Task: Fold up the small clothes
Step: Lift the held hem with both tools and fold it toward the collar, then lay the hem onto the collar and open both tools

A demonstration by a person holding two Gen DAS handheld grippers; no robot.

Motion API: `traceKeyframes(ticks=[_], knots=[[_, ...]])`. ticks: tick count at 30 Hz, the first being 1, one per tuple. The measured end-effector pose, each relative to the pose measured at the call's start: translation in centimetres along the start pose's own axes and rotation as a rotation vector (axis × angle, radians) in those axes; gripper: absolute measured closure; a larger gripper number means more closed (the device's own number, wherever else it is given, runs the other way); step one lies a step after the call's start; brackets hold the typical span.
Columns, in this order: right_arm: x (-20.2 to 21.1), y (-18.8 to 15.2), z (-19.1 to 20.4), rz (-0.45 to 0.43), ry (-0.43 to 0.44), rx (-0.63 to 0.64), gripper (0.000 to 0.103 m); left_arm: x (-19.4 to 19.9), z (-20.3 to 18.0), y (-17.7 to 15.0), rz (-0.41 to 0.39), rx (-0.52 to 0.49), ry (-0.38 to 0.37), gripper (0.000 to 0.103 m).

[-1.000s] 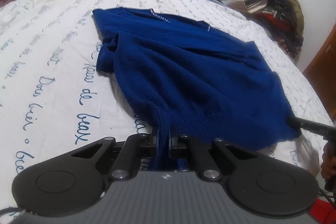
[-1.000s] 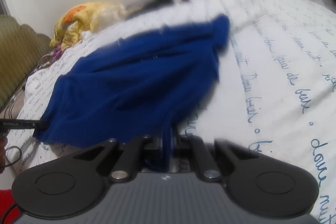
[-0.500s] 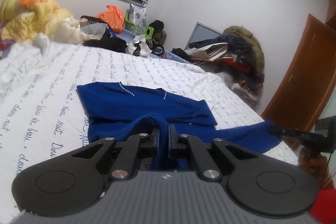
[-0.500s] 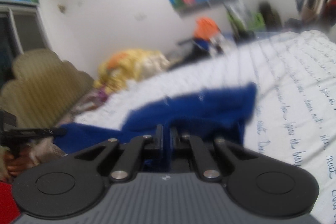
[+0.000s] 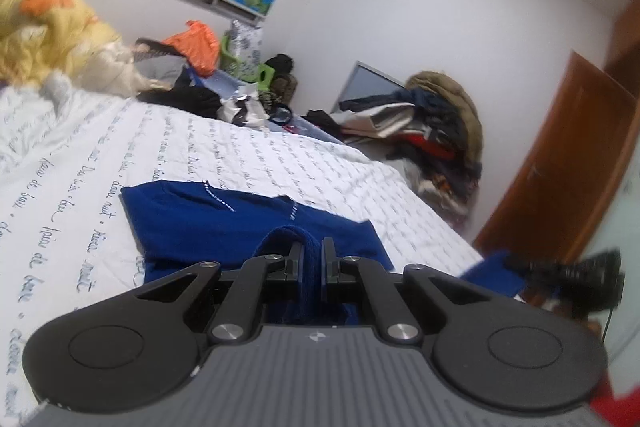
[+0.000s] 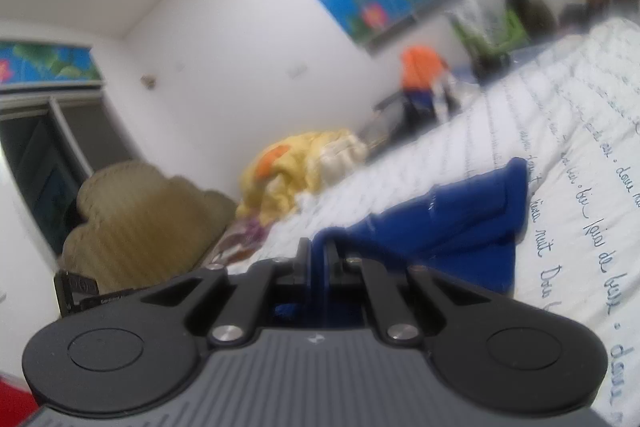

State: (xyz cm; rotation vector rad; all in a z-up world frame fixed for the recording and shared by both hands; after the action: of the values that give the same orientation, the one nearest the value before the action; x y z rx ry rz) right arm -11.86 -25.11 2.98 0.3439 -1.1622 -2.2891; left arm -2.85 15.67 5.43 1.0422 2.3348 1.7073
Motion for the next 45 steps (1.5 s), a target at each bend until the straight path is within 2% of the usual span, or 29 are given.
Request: traceKeyframes(ticks=[6, 12, 19, 26, 30, 34, 35, 37, 38, 39, 41, 45], knots=[[-4.4, 2.5, -5.5, -0.027, -0.071, -0.08, 0.098, -5.7, 2.4, 2.8, 0.044, 0.069, 0.062, 0.096], [-8.9, 3.9, -10.2, -0.025, -0.155, -0.136, 0.098, -11.2, 3.3, 4.8, 0.075, 0.009, 0.197, 0.096], [-14.0, 5.4, -14.9, -0.022, -0.266, -0.194, 0.098, -18.1, 5.1, 6.5, 0.118, -0.042, 0.32, 0.095], [-19.7, 5.1, -19.4, 0.041, -0.37, -0.242, 0.098, -24.0, 9.0, 6.5, 0.167, -0.052, 0.488, 0.098], [-21.6, 4.4, -21.4, 0.068, -0.417, -0.265, 0.098, -25.9, 11.4, 5.9, 0.218, 0.034, 0.515, 0.099], [-22.5, 3.8, -22.4, 0.099, -0.451, -0.266, 0.097, -26.1, 11.9, 5.5, 0.232, 0.05, 0.53, 0.099], [-22.5, 3.7, -22.6, 0.099, -0.453, -0.274, 0.097, -25.9, 11.7, 5.3, 0.238, 0.043, 0.521, 0.097], [-22.7, 3.7, -22.9, 0.102, -0.454, -0.289, 0.097, -25.3, 11.1, 4.9, 0.247, -0.01, 0.526, 0.077], [-22.8, 3.7, -23.0, 0.106, -0.455, -0.287, 0.097, -24.8, 10.8, 4.7, 0.245, -0.049, 0.527, 0.055], [-22.9, 3.7, -23.0, 0.11, -0.456, -0.283, 0.096, -24.3, 10.3, 4.7, 0.235, -0.095, 0.52, 0.037], [-22.9, 3.9, -23.0, 0.118, -0.454, -0.277, 0.095, -22.8, 9.0, 4.5, 0.192, -0.212, 0.505, 0.03], [-23.0, 4.5, -23.0, 0.128, -0.442, -0.277, 0.091, -20.8, 6.2, 3.2, 0.138, -0.523, 0.5, 0.024]])
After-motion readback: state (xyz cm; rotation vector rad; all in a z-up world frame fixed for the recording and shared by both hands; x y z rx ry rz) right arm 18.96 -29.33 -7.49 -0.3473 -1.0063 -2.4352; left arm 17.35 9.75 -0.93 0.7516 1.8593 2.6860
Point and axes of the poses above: each gripper's, at about its wrist camera, not at the fingertips, and x roughly against the way its jaws point, z to its left, y to its top, the point moved 6 cm from there along -x, roughly the way its jaws point, and after that the axes turned 7 degrees about y, right-handed, at the moved point
